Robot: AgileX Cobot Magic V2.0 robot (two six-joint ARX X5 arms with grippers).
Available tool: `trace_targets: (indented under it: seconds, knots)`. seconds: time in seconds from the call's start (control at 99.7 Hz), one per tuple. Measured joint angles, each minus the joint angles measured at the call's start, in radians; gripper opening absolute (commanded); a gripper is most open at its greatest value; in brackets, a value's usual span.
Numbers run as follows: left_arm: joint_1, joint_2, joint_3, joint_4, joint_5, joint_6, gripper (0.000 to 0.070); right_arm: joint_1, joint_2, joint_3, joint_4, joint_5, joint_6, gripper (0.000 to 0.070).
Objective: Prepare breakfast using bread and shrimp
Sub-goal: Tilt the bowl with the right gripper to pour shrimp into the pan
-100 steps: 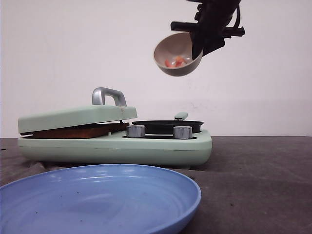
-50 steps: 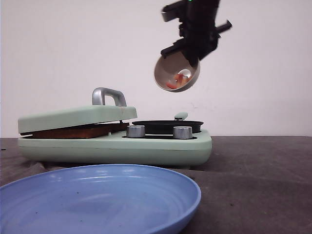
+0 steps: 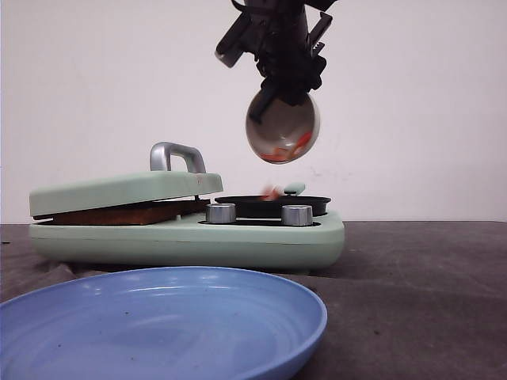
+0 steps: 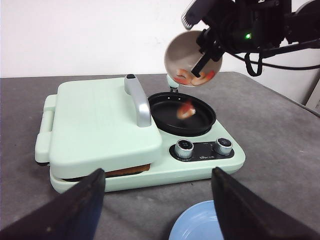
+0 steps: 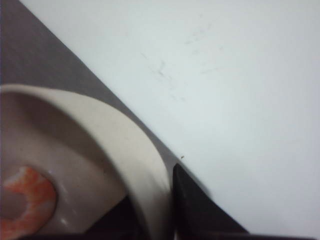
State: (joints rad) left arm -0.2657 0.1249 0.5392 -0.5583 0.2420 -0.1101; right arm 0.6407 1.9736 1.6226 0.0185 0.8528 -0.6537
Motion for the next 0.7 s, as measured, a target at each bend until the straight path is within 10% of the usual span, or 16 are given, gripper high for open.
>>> trace_targets:
  seconds: [0.702]
  knots:
    - [0.0, 0.0, 0.0, 0.0, 0.011, 0.014, 0.0352, 0.021, 0.056, 0.001, 0.103, 0.094, -0.238, 0.0]
